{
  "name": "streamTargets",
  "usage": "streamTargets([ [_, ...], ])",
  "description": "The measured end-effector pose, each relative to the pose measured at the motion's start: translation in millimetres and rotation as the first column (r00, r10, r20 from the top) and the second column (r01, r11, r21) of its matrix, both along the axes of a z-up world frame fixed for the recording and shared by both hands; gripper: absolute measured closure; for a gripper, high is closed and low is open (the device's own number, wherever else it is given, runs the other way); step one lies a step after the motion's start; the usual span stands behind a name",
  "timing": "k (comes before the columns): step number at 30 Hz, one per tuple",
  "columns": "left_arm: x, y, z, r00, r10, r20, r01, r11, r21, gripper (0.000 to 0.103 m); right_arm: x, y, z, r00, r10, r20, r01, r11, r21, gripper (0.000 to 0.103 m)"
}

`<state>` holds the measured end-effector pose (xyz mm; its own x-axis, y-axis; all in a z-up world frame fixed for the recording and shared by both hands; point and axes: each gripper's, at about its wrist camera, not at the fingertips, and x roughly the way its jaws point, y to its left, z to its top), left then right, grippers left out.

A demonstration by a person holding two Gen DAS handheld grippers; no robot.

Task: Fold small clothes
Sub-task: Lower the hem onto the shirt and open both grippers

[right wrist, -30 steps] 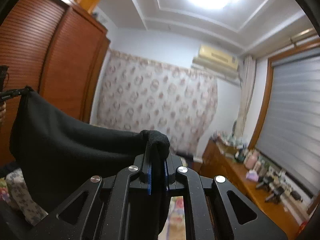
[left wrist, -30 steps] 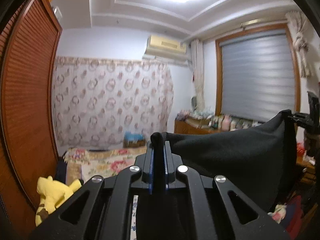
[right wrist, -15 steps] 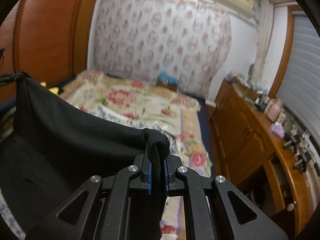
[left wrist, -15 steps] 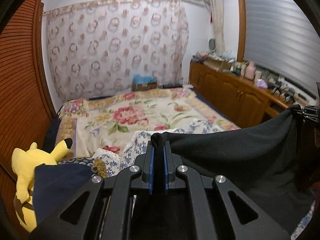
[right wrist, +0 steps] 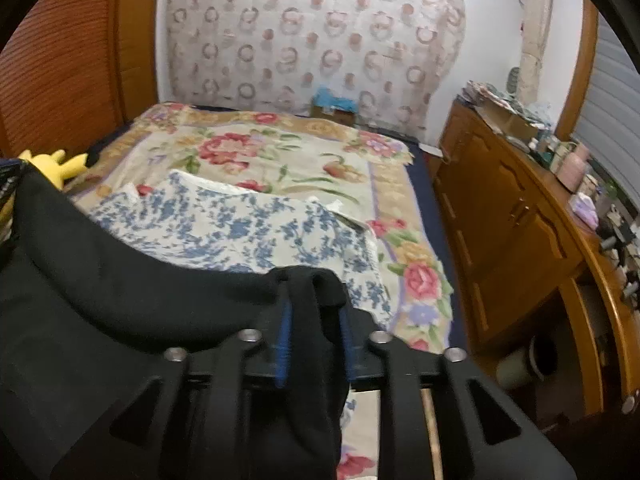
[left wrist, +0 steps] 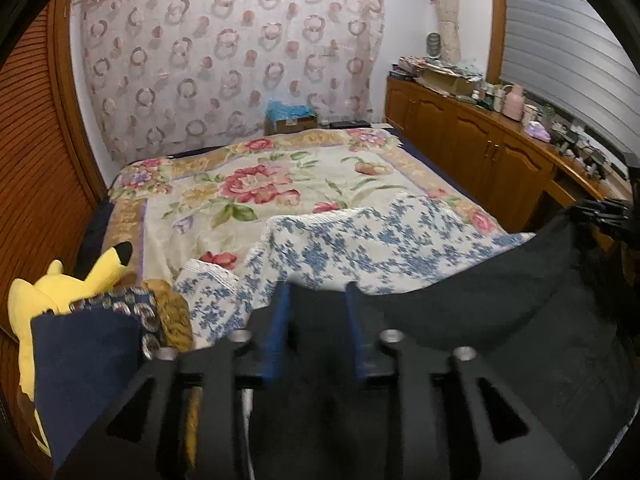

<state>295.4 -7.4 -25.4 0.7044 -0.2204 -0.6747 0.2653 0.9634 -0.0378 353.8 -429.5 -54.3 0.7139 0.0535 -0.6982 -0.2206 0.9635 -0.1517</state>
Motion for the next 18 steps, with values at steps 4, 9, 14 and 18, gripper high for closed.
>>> streamTargets([
  [4, -24.5, 0.8, -0.7, 1.000, -0.019, -0.011, 0.019, 1.000, -0.013, 0.050, -11.7, 0.5, 9.1, 1.000, 0.001, 0.013, -0.002, 0.999, 0.033, 0.051],
  [9, -64.6, 2.1, -7.4, 0.999, -0.032, -0.025, 0.031, 0.999, -0.033, 0.047, -42.0, 6.3, 17.7, 1.000, 0.011, 0.019, -0.012, 0.999, 0.045, 0.044],
  [14, -97.9, 3.9, -18.7, 0.999, -0.019, -0.036, 0.018, 0.999, -0.038, 0.047, -78.3, 15.2, 16.3, 1.000, 0.018, 0.013, -0.019, 0.998, 0.062, 0.044],
  [18, -121.3, 5.4, -31.2, 0.999, -0.004, -0.053, 0.003, 0.999, -0.033, 0.047, -107.3, 21.2, 7.4, 1.000, 0.024, -0.001, -0.024, 0.997, 0.075, 0.044],
])
